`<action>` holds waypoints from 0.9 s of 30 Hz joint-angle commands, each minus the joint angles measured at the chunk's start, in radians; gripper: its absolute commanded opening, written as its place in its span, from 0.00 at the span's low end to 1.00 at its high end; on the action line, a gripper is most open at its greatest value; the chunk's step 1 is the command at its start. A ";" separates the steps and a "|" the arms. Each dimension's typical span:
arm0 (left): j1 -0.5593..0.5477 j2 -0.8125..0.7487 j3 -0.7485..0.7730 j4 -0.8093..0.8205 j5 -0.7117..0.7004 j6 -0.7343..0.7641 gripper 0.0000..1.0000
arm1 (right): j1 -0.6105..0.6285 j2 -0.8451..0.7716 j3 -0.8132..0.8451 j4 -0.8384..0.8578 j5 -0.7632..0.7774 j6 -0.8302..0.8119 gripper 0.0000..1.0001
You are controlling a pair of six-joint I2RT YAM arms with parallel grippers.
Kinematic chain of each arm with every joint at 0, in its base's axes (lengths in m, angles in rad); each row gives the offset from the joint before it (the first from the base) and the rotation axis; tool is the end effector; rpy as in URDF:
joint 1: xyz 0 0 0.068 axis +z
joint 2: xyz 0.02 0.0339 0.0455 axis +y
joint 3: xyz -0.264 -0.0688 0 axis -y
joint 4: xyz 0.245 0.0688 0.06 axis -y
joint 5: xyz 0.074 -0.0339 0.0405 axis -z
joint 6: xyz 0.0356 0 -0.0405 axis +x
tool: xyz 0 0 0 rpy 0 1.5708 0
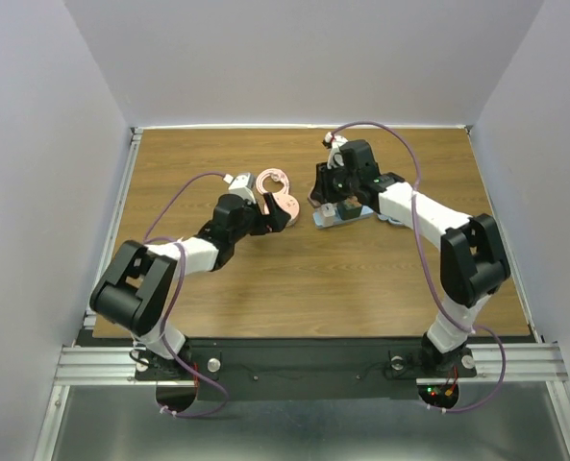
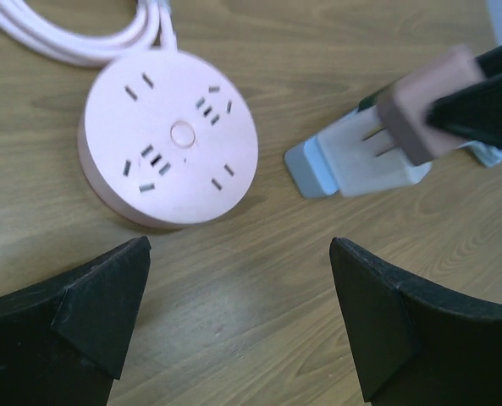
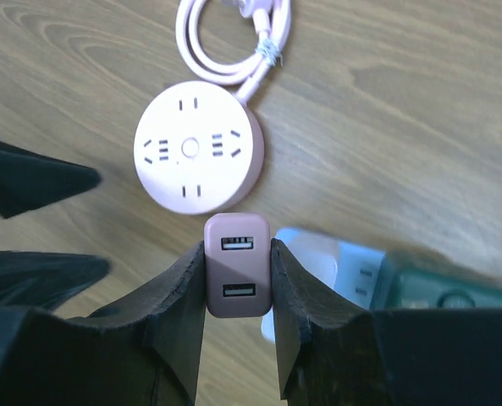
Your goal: Insert the plug
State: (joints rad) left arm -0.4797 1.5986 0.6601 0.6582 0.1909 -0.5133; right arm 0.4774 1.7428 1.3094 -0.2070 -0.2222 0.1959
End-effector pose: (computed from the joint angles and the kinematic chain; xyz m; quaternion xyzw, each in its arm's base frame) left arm 0.2854 -0.1561 0.1851 0.0439 0.7962 -0.3521 0.4901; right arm 0.3516 0.1907 0.2602 -0.1739 0.8725 0.2408 0.3881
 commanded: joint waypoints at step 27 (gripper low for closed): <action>0.174 -0.281 -0.105 -0.106 -0.053 0.079 0.99 | 0.099 0.334 0.330 0.066 0.015 -0.246 0.01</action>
State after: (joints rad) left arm -0.3119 1.3567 0.5743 0.5373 0.1314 -0.4530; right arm 0.5701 2.0731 1.5929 -0.1921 -0.2359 -0.0273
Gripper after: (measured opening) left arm 0.985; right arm 0.373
